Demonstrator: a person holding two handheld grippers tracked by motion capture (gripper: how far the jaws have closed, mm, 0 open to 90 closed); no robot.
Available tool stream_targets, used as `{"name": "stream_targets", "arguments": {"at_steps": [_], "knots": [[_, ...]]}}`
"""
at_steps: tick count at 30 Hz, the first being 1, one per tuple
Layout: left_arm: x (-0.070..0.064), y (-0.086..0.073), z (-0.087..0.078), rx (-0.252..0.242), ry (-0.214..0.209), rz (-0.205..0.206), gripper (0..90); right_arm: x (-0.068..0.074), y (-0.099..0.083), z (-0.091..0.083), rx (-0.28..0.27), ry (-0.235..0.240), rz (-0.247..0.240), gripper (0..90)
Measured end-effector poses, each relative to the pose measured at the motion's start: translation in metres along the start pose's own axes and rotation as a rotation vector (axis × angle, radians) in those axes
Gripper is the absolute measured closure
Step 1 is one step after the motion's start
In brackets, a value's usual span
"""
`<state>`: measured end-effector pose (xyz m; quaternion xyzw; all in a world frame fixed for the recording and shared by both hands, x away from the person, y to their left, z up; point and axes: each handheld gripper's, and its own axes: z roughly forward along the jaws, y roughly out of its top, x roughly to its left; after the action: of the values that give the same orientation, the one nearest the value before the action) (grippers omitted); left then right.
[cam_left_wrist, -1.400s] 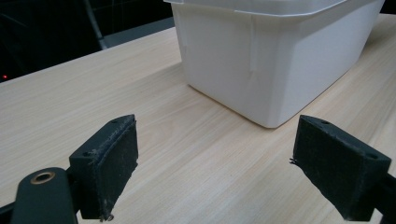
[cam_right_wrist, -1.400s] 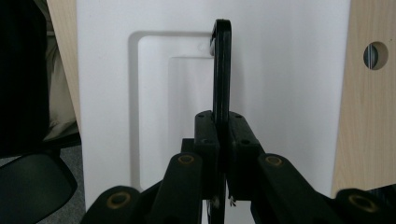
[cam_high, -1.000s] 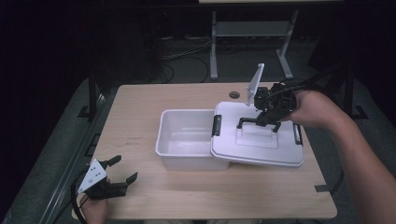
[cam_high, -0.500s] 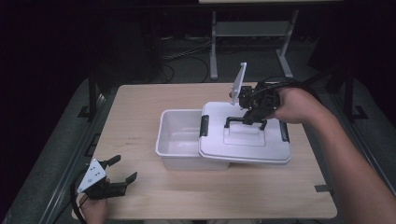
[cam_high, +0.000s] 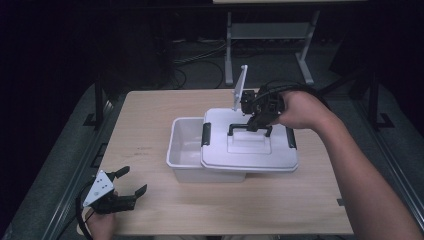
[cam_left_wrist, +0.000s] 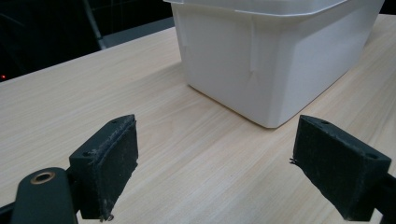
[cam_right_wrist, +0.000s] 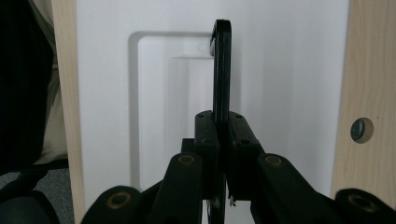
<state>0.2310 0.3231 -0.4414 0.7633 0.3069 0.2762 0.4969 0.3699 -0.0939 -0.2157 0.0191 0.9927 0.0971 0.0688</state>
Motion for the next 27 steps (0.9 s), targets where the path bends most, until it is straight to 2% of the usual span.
{"name": "stream_targets", "arguments": {"at_steps": [27], "knots": [[0.002,0.0,-0.001,-0.003,0.002,-0.004,13.5,-0.009,0.046,0.014,-0.011,0.027,-0.04,84.3]]}}
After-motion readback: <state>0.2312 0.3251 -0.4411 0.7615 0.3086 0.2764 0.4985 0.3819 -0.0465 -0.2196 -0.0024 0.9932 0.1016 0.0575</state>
